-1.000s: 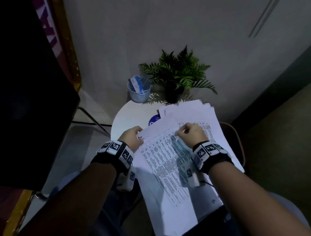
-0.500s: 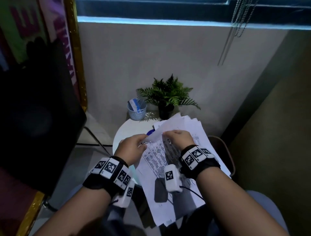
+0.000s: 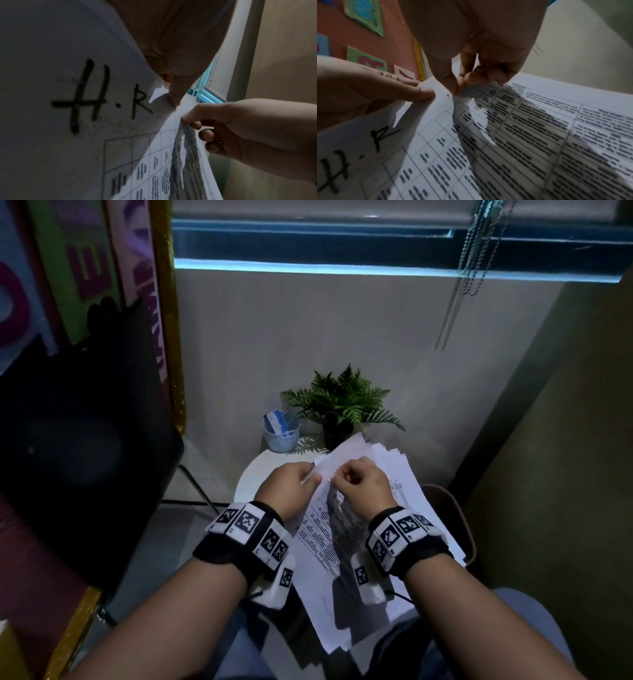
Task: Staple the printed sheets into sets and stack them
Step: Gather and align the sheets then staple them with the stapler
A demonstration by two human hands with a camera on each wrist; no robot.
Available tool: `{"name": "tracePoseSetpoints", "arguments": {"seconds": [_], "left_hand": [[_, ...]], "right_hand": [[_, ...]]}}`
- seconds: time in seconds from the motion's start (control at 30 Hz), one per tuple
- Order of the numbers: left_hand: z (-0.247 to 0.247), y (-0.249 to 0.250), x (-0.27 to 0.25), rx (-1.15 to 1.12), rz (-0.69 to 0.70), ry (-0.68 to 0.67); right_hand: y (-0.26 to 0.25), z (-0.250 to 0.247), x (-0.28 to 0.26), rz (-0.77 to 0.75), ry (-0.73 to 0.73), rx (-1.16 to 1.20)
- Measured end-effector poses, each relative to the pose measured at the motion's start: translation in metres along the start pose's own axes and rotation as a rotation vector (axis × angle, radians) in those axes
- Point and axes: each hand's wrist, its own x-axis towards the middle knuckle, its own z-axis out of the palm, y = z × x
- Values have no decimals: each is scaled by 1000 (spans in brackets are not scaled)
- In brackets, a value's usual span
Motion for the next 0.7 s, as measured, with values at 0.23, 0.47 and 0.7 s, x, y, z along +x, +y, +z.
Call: {"name": "tracePoseSetpoints", "arguments": {"seconds": [0.23,0.47,0.7], "left_hand": [[0,0,-1,-66,-45,25],[-3,4,2,-64,33,8],[-1,6,8,-96,-52,27]], "right_hand": [[1,3,-7,-187,62,-14],[3,-3,0,-149,-31,-95],[0,-5,-1,-327,-51,-237]]}}
